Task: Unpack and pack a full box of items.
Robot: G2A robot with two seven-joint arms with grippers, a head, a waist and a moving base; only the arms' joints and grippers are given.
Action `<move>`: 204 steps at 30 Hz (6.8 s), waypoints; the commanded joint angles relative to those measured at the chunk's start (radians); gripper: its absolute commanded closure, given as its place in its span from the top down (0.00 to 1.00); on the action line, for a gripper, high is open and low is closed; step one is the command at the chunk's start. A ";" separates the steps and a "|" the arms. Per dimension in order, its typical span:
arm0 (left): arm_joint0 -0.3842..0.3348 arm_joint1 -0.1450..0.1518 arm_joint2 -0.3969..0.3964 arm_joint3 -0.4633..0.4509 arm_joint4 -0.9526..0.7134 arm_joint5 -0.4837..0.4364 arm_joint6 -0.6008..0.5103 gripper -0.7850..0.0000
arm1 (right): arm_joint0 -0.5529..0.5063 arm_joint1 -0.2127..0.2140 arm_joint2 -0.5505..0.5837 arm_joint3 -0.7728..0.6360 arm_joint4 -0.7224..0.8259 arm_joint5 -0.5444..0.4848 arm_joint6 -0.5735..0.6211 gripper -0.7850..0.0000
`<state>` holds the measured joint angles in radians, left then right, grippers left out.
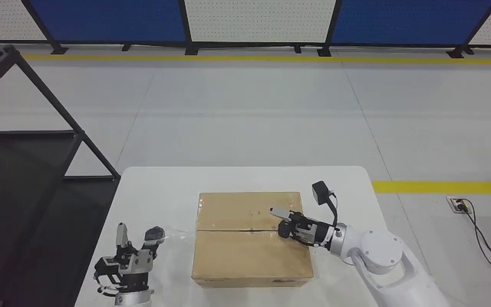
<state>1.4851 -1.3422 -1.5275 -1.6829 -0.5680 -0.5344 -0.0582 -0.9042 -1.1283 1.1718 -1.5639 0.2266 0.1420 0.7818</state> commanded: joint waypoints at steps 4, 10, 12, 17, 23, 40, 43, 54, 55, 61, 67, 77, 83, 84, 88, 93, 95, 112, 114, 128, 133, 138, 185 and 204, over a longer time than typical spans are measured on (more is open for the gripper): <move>0.005 -0.003 -0.002 -0.049 0.029 0.011 0.016 1.00 | 0.001 0.000 0.001 0.006 0.003 -0.004 0.002 1.00; 0.003 -0.007 0.004 -0.096 0.065 0.008 0.032 1.00 | -0.006 0.001 0.009 0.005 0.004 -0.007 0.003 1.00; 0.004 -0.009 0.007 -0.112 0.080 0.004 0.040 1.00 | -0.008 0.001 0.011 0.004 0.004 -0.006 0.003 1.00; 0.005 -0.013 0.016 -0.146 0.108 0.001 0.056 1.00 | -0.011 0.001 0.012 0.002 0.006 -0.006 0.003 1.00; 0.014 -0.018 0.030 -0.175 0.149 -0.010 0.076 1.00 | -0.010 0.001 0.011 0.006 0.008 -0.012 0.003 1.00; 0.006 -0.029 0.074 -0.241 0.251 0.021 0.087 1.00 | -0.006 -0.001 0.011 0.012 0.011 -0.016 0.002 1.00; 0.006 -0.031 0.084 -0.252 0.279 0.025 0.092 1.00 | -0.007 0.000 0.012 0.011 0.010 -0.012 0.000 1.00; 0.004 -0.038 0.116 -0.298 0.328 0.033 0.101 1.00 | 0.004 -0.003 0.002 0.010 0.006 0.000 0.001 1.00; 0.003 -0.039 0.120 -0.302 0.332 0.035 0.099 1.00 | 0.005 -0.003 0.000 0.009 0.004 0.000 0.001 1.00; -0.009 -0.043 0.149 -0.301 0.356 0.050 0.090 1.00 | 0.002 -0.003 0.003 0.008 0.003 0.000 -0.001 1.00; -0.040 -0.048 0.180 -0.272 0.375 0.070 0.093 1.00 | -0.005 -0.002 0.008 0.004 0.003 0.003 -0.002 1.00; -0.102 -0.057 0.224 -0.201 0.405 0.119 0.089 1.00 | -0.015 0.001 0.020 -0.002 0.003 0.000 0.000 1.00; -0.117 -0.060 0.241 -0.184 0.416 0.127 0.083 1.00 | -0.036 0.005 0.042 -0.025 0.001 -0.001 -0.009 1.00; -0.118 -0.061 0.243 -0.183 0.420 0.129 0.085 1.00 | -0.040 0.006 0.045 -0.030 0.002 -0.003 -0.010 1.00; -0.121 -0.063 0.247 -0.181 0.428 0.130 0.085 1.00 | -0.059 0.009 0.063 -0.059 0.001 -0.008 -0.017 1.00; -0.120 -0.064 0.249 -0.182 0.434 0.132 0.083 1.00 | -0.080 0.015 0.094 -0.078 -0.001 -0.005 -0.019 1.00; -0.119 -0.065 0.253 -0.184 0.439 0.136 0.081 1.00 | -0.085 0.017 0.104 -0.078 0.003 -0.007 -0.018 1.00; -0.137 -0.075 0.308 -0.173 0.522 0.168 0.086 1.00 | -0.097 0.022 0.122 -0.073 0.016 -0.009 -0.011 1.00; -0.143 -0.076 0.314 -0.170 0.525 0.174 0.085 1.00 | -0.097 0.023 0.122 -0.073 0.016 -0.009 -0.010 1.00; -0.152 -0.084 0.362 -0.144 0.572 0.192 0.069 1.00 | -0.104 0.025 0.125 -0.074 0.017 -0.011 -0.011 1.00; -0.162 -0.087 0.369 -0.138 0.580 0.200 0.071 1.00 | -0.105 0.026 0.124 -0.075 0.017 -0.015 -0.010 1.00; -0.177 -0.090 0.379 -0.121 0.586 0.216 0.069 1.00 | -0.109 0.027 0.125 -0.078 0.017 -0.016 -0.011 1.00; -0.101 -0.100 0.342 -0.135 0.559 0.128 0.117 0.95 | -0.116 0.032 0.124 -0.081 0.021 -0.024 -0.015 1.00; -0.067 -0.106 0.301 -0.129 0.540 0.075 0.198 0.00 | -0.084 0.030 0.104 -0.070 0.015 -0.009 -0.009 1.00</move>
<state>1.4182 -1.4476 -1.2255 -1.8137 -0.0295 -0.4610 0.1394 -0.9890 -1.0979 1.2766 -1.6352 0.2413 0.1332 0.7723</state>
